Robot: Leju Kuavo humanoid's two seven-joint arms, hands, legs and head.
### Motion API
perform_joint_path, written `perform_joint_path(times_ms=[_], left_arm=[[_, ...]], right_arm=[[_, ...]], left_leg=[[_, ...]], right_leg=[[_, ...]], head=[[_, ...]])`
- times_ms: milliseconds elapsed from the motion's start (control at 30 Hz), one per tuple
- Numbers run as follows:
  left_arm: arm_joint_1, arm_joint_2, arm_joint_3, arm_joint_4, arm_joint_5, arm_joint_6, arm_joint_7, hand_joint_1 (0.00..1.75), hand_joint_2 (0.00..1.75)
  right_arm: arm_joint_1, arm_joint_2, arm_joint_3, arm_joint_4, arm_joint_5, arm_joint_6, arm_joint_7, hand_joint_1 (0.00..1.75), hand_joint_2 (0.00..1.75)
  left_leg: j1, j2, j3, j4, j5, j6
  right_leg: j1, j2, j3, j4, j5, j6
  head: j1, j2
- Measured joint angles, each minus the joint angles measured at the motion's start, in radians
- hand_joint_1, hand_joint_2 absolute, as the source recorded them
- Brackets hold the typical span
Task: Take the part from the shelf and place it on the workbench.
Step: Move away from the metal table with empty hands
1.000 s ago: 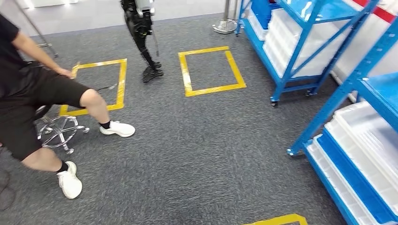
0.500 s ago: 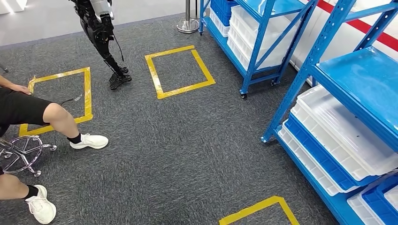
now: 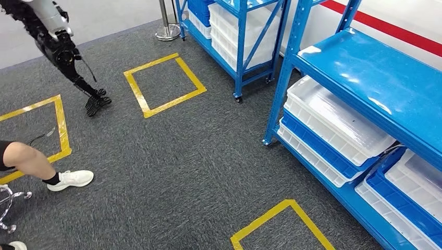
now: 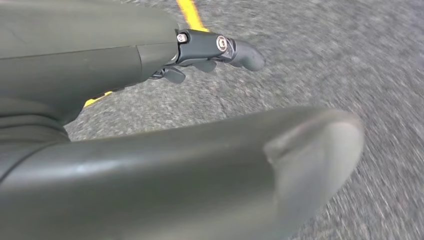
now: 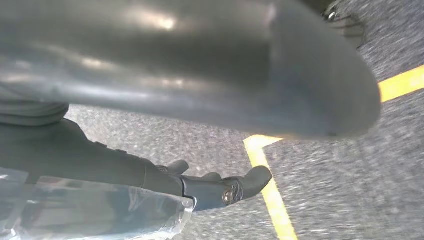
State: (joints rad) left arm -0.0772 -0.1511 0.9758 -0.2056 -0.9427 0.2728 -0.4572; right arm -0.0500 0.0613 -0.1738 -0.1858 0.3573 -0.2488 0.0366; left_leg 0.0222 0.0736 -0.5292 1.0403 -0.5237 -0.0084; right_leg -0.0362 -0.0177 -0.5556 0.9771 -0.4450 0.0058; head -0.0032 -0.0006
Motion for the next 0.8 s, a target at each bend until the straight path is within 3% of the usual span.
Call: perform_joint_path(times_ms=[33,67,100,133,167,200,233,300,333,400,433,500,567,633,667,700,733,767,800], left_arm=[[0.002,0.000,-0.001,0.000,0.000,0.000,-0.001,0.00,0.00],[0.004,0.000,-0.001,0.000,0.000,0.000,-0.001,0.00,0.00],[0.006,0.000,-0.001,0.000,0.000,0.000,-0.001,0.00,0.00],[0.007,0.000,-0.001,0.000,0.000,0.000,-0.001,0.00,0.00],[0.007,0.000,-0.001,0.000,0.000,0.000,-0.001,0.00,0.00],[0.007,0.000,-0.001,0.000,0.000,0.000,-0.001,0.00,0.00],[0.007,0.000,-0.001,0.000,0.001,0.000,-0.002,0.00,0.00],[0.007,0.002,-0.001,0.000,0.002,0.000,-0.003,0.00,0.00],[0.007,0.002,-0.001,0.000,0.002,0.000,-0.003,0.00,0.00],[0.006,0.003,-0.002,0.000,0.002,0.000,-0.005,0.00,0.00],[0.005,0.002,-0.002,0.000,0.002,0.000,-0.005,0.00,0.00],[0.005,0.000,-0.002,0.000,0.002,-0.001,-0.006,0.00,0.00],[0.007,-0.002,-0.002,0.000,0.003,-0.001,-0.007,0.00,0.00],[0.008,-0.002,-0.002,0.000,0.003,-0.002,-0.007,0.00,0.00],[0.008,-0.003,-0.002,0.000,0.002,-0.002,-0.007,0.00,0.00],[0.008,-0.004,-0.002,0.000,0.002,-0.003,-0.007,0.00,0.00],[0.008,-0.005,-0.002,0.000,0.001,-0.003,-0.007,0.00,0.00],[0.008,-0.006,-0.002,0.000,0.001,-0.004,-0.008,0.00,0.00],[0.008,-0.006,-0.002,0.000,0.000,-0.004,-0.008,0.00,0.00]], right_arm=[[0.000,0.000,0.000,0.000,0.001,0.000,0.000,0.00,0.00],[0.000,0.001,0.000,0.000,0.003,0.000,0.000,0.00,0.00],[0.000,0.002,0.000,0.000,0.004,0.000,0.000,0.00,0.00],[0.001,0.002,0.000,0.000,0.005,0.000,0.000,0.00,0.00],[0.002,0.002,0.000,0.000,0.005,0.000,0.000,0.00,0.00],[0.003,0.002,0.000,0.000,0.005,0.000,0.000,0.00,0.00],[0.004,0.002,-0.001,0.000,0.006,0.000,0.000,0.00,0.00],[0.004,0.005,-0.001,0.000,0.007,0.000,0.000,0.00,0.00],[0.004,0.006,-0.001,0.000,0.007,0.000,0.000,0.00,0.00],[0.005,0.008,-0.001,0.000,0.007,0.000,0.000,0.00,0.00],[0.005,0.008,-0.001,0.000,0.007,0.000,0.000,0.00,0.00],[0.004,0.007,-0.001,0.000,0.007,0.000,0.001,0.00,0.00],[0.001,0.004,-0.001,0.000,0.007,-0.001,0.002,0.00,0.00],[0.000,0.002,-0.001,0.000,0.007,-0.001,0.003,0.00,0.00],[0.001,0.001,-0.001,0.000,0.007,-0.001,0.004,0.00,0.00],[0.003,0.000,-0.001,0.000,0.006,-0.001,0.005,0.00,0.00],[0.004,-0.001,-0.001,0.000,0.006,-0.002,0.006,0.00,0.00],[0.003,-0.001,-0.001,0.000,0.006,-0.002,0.007,0.00,0.00],[0.001,-0.001,-0.001,0.000,0.006,-0.002,0.007,0.00,0.00]], left_leg=[[0.002,-0.036,-0.024,0.058,-0.039,-0.003],[0.003,-0.057,-0.053,0.124,-0.076,-0.002],[0.003,-0.068,-0.084,0.189,-0.106,0.000],[0.002,-0.072,-0.103,0.226,-0.112,0.004],[0.002,-0.074,-0.106,0.226,-0.098,0.009],[0.000,-0.079,-0.091,0.187,-0.064,0.017],[-0.002,-0.096,-0.062,0.119,-0.022,0.028],[-0.010,-0.141,-0.011,0.005,0.035,0.047],[-0.015,-0.157,0.001,-0.023,0.046,0.055],[-0.023,-0.146,0.005,-0.037,0.052,0.066],[-0.021,-0.131,0.010,-0.051,0.060,0.069],[-0.017,-0.102,0.022,-0.086,0.079,0.078],[-0.016,-0.072,0.024,-0.102,0.089,0.082],[-0.017,-0.039,0.018,-0.102,0.091,0.080],[-0.015,-0.023,0.016,-0.101,0.091,0.077],[-0.013,-0.009,0.015,-0.099,0.090,0.072],[-0.011,0.004,0.014,-0.094,0.088,0.065],[-0.011,0.016,0.011,-0.087,0.084,0.056],[-0.012,0.027,0.009,-0.077,0.077,0.046]], right_leg=[[0.001,0.012,-0.001,0.000,0.003,-0.006],[0.006,0.024,-0.002,0.001,0.005,-0.011],[0.012,0.040,-0.004,0.001,0.006,-0.015],[0.018,0.055,-0.004,0.002,0.007,-0.016],[0.022,0.071,-0.004,0.002,0.008,-0.017],[0.026,0.087,-0.002,0.002,0.009,-0.018],[0.028,0.101,-0.001,0.002,0.009,-0.019],[0.029,0.125,-0.001,0.001,0.013,-0.015],[0.027,0.134,-0.003,0.000,0.015,-0.011],[0.025,0.154,-0.009,-0.007,0.023,0.001],[0.026,0.151,-0.013,-0.007,0.026,0.005],[0.033,0.103,-0.038,0.028,0.006,0.007],[0.029,0.045,-0.096,0.141,-0.051,0.003],[0.018,0.031,-0.150,0.256,-0.094,0.014],[0.011,0.026,-0.152,0.268,-0.095,0.026],[0.004,0.019,-0.130,0.235,-0.080,0.042],[-0.002,0.002,-0.088,0.165,-0.057,0.058],[-0.005,-0.024,-0.044,0.090,-0.036,0.067],[-0.006,-0.044,-0.009,0.032,-0.021,0.069]], head=[[-0.002,0.000],[-0.003,0.000],[-0.004,0.000],[-0.004,0.000],[-0.004,0.000],[-0.003,0.000],[-0.004,0.000],[-0.002,0.000],[-0.002,0.000],[-0.005,0.000],[-0.006,0.000],[-0.001,0.000],[0.005,0.000],[0.007,0.000],[0.007,0.000],[0.007,0.000],[0.007,0.000],[0.008,0.000],[0.008,0.000]])
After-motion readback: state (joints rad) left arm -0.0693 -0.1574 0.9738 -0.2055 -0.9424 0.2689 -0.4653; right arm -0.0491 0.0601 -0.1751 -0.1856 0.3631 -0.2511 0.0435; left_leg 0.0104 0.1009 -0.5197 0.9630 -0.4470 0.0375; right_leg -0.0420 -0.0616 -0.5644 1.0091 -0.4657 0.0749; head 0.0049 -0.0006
